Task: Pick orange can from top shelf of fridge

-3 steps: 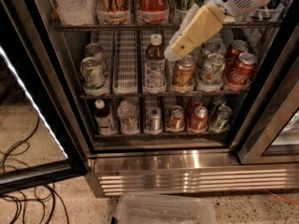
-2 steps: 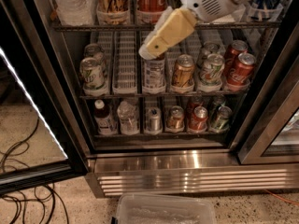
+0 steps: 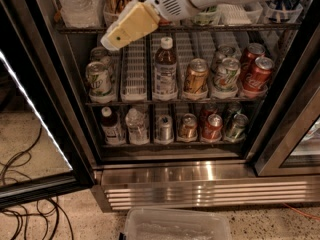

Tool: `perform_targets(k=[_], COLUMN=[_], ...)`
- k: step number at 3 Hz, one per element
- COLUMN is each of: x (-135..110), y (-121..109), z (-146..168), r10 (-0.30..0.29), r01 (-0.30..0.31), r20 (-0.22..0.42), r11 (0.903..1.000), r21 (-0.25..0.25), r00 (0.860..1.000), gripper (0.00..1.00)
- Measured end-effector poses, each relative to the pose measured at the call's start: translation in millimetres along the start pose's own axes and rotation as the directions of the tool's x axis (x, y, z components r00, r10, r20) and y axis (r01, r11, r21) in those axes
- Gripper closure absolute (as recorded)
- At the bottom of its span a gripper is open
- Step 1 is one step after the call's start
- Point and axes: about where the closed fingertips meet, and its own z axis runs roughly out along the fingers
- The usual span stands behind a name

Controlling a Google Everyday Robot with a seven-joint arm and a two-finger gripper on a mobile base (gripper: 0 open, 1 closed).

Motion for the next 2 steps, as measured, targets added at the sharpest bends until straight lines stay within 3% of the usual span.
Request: perform_targets(k=[1,2], x=[-25.8,-47.0], y=[7.8,15.9], z=[9.1,-11.7], r10=[0.012,0.049], r01=[-0.013,-0.053], r20=[0.019,0.049], r11=[0.9985,0.9953], r21=[0.053,0.082], r00=[1.000,0.998], gripper=[0.00,0.00])
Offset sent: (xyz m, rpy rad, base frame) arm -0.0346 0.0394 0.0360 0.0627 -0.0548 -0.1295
